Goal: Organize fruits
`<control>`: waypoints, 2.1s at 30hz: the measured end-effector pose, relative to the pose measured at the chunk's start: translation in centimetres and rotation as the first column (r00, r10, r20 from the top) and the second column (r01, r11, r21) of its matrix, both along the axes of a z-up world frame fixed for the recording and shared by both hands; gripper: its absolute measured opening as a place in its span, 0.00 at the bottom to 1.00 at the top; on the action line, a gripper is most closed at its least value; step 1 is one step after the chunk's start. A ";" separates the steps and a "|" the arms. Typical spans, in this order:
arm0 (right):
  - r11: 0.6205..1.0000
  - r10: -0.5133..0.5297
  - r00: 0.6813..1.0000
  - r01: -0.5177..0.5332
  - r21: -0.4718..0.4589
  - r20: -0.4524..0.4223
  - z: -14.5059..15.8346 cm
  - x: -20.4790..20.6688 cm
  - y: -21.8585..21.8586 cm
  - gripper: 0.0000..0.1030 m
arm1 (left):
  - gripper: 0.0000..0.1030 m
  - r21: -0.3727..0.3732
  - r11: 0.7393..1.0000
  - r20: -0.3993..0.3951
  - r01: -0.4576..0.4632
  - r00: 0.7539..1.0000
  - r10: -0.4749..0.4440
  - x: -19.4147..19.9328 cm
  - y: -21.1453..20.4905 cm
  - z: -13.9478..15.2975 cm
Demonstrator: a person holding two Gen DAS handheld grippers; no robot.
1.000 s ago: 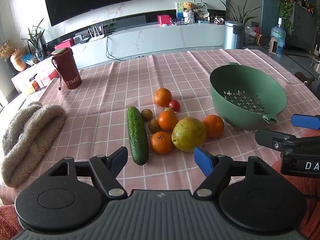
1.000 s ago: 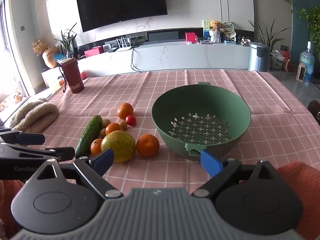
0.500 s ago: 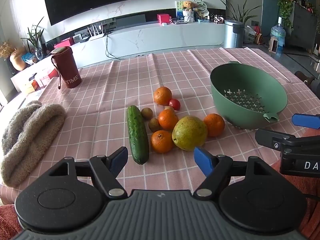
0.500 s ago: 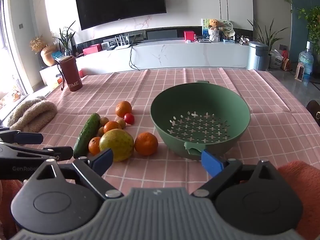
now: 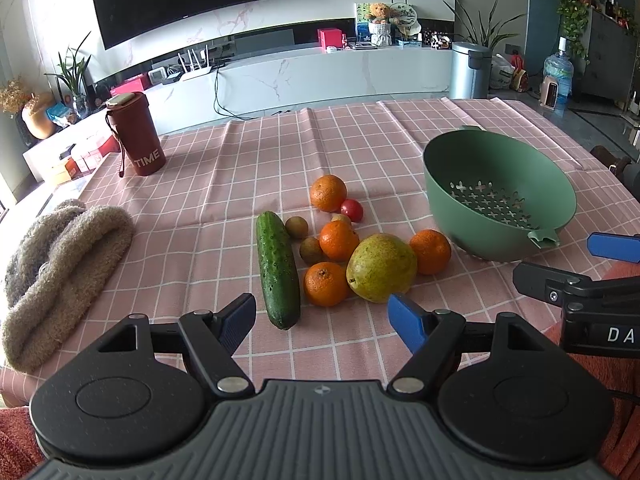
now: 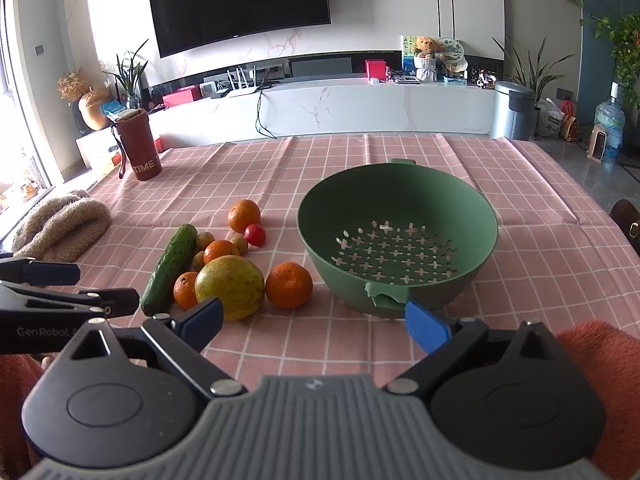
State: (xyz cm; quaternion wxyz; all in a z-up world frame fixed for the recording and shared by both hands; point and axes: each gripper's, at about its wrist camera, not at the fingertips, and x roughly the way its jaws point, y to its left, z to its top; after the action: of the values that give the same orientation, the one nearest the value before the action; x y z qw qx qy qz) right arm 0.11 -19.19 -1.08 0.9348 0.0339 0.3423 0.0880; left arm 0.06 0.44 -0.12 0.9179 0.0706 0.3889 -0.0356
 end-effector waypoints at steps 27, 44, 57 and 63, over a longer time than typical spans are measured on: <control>1.000 -0.002 1.000 0.002 -0.009 -0.004 -0.2 -0.2 -0.2 0.92 | 0.86 -0.004 1.000 -0.005 -0.002 1.000 0.002 0.0 0.0 0.2; 1.000 -0.002 1.000 0.002 -0.016 -0.007 -0.2 -0.2 -0.2 0.92 | 0.86 -0.007 1.000 -0.004 -0.003 1.000 0.003 0.0 -0.1 0.1; 1.000 -0.001 1.000 0.001 -0.024 -0.012 -0.3 -0.1 0.0 0.93 | 0.86 -0.012 1.000 -0.005 -0.004 1.000 0.004 0.0 -0.3 0.3; 1.000 -0.004 1.000 0.003 -0.030 -0.022 -0.3 0.0 0.1 0.93 | 0.86 -0.006 1.000 0.003 0.011 1.000 -0.011 0.6 -0.5 0.6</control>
State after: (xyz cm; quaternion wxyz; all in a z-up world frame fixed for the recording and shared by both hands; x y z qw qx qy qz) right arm 0.10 -19.10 -1.38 0.9316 0.0215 0.3538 0.0810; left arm 0.68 -0.08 0.49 0.9184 0.0698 0.3872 -0.0417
